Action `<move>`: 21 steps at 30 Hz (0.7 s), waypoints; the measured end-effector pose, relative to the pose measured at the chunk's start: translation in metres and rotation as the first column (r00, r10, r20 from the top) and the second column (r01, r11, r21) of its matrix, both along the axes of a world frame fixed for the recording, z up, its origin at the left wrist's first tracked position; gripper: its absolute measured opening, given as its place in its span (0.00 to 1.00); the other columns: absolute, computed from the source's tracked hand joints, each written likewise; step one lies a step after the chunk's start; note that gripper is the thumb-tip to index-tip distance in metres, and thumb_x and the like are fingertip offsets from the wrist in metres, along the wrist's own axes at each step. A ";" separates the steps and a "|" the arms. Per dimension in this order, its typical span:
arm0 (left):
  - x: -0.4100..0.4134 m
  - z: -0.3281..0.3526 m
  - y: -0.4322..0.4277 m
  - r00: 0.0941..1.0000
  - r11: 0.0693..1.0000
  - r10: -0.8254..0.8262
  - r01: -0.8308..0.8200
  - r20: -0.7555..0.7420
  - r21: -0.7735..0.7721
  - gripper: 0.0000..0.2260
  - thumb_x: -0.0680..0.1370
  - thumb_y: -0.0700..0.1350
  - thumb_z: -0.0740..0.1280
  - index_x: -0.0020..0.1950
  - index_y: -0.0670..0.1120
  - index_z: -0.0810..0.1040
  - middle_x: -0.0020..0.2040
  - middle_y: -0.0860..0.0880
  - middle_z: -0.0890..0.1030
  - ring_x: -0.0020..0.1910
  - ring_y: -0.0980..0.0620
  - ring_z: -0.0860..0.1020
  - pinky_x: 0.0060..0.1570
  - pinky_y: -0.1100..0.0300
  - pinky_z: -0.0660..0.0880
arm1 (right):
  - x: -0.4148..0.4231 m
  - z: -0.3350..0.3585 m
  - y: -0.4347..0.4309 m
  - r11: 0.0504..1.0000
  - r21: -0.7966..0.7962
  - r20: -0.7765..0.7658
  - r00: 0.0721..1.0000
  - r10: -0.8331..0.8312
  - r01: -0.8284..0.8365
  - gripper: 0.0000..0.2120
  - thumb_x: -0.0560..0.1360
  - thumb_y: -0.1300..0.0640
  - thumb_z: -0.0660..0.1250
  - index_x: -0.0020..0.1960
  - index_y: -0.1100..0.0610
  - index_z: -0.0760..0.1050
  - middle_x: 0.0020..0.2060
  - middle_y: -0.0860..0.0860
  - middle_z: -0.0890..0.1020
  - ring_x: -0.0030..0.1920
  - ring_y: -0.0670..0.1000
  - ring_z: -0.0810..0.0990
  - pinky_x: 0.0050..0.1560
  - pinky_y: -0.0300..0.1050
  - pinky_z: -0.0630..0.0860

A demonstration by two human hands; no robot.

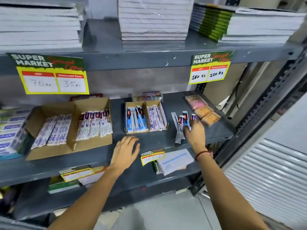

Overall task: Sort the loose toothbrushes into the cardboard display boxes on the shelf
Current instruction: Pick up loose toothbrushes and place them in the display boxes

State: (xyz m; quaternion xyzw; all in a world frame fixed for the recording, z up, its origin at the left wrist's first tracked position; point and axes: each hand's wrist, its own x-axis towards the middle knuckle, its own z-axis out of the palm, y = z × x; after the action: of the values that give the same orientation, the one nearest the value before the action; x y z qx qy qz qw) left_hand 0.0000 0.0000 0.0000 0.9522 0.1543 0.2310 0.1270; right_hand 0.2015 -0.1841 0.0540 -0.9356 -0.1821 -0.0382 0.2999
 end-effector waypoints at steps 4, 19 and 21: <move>-0.007 -0.014 0.003 0.996 1.000 0.010 -0.012 -0.087 -0.023 0.22 0.77 0.54 0.54 0.56 0.41 0.78 0.55 0.45 0.80 0.55 0.45 0.77 0.51 0.50 0.74 | -0.001 -0.001 0.017 0.998 -0.045 -0.194 0.979 -0.055 0.048 0.16 0.76 0.56 0.67 0.57 0.67 0.75 0.56 0.66 0.79 0.56 0.66 0.78 0.55 0.55 0.76; -0.017 -0.038 0.012 0.961 0.997 -0.058 0.071 -0.272 0.038 0.27 0.77 0.57 0.52 0.69 0.42 0.68 0.69 0.44 0.70 0.68 0.47 0.67 0.67 0.49 0.58 | -0.002 -0.012 0.038 0.972 -0.039 -0.388 0.893 -0.229 0.232 0.18 0.74 0.59 0.69 0.61 0.66 0.73 0.58 0.65 0.78 0.59 0.66 0.77 0.58 0.58 0.76; -0.017 -0.039 0.012 0.960 0.997 -0.051 0.066 -0.276 0.044 0.27 0.77 0.57 0.52 0.70 0.42 0.68 0.69 0.44 0.70 0.68 0.47 0.67 0.67 0.49 0.59 | -0.002 -0.012 0.041 0.970 -0.040 -0.369 0.898 -0.239 0.241 0.17 0.74 0.60 0.68 0.61 0.66 0.73 0.58 0.66 0.78 0.59 0.66 0.77 0.58 0.58 0.76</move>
State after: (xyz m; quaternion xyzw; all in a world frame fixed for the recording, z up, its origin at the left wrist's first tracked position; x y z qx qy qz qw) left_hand -0.0174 0.0116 -0.0387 0.9822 0.1361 0.0970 0.0859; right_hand 0.1990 -0.1434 0.0416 -0.9402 -0.0052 0.1023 0.3249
